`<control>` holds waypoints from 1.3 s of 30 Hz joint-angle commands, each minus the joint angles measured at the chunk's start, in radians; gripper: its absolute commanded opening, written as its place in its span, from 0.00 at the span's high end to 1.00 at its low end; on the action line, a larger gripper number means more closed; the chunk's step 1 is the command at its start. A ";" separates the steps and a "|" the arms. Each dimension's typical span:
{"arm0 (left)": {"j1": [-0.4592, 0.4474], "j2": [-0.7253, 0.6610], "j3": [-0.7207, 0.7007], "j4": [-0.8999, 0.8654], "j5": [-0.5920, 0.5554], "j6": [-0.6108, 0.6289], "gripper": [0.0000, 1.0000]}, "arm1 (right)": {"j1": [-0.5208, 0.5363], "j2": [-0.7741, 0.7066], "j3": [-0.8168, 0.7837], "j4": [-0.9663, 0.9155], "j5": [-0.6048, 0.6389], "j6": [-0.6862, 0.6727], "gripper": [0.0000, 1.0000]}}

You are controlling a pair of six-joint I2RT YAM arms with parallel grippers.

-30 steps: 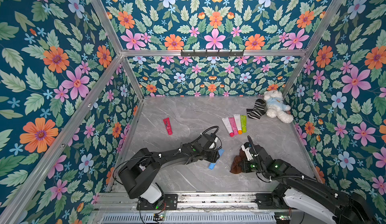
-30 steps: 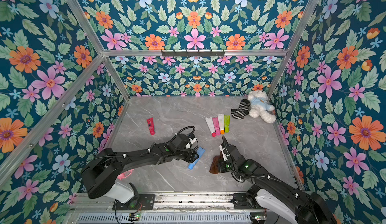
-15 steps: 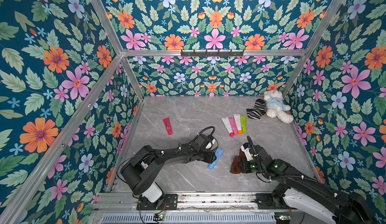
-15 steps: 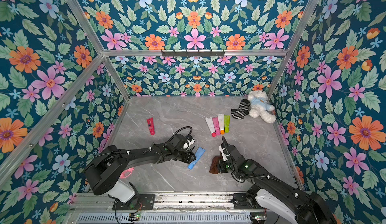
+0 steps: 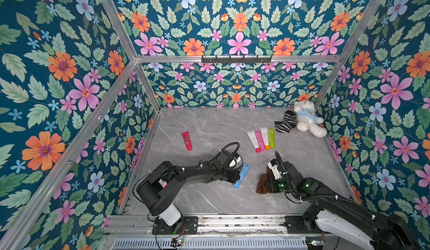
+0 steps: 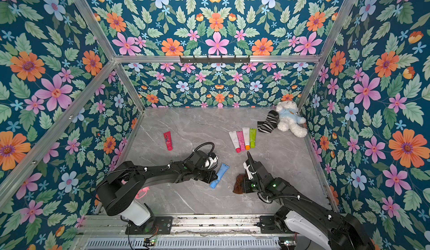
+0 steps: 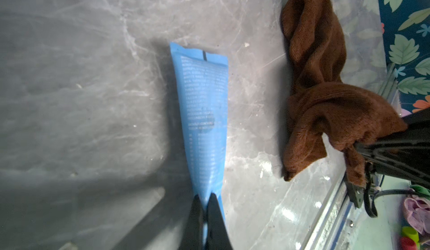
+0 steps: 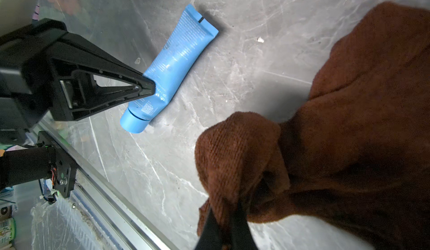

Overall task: Wipe the surface of the toothpaste tube
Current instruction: Adjust the toothpaste at the center of the board.

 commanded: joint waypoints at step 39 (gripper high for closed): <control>-0.210 0.289 0.378 -0.697 -1.043 -0.143 0.70 | 0.001 0.004 0.000 0.011 -0.012 -0.005 1.00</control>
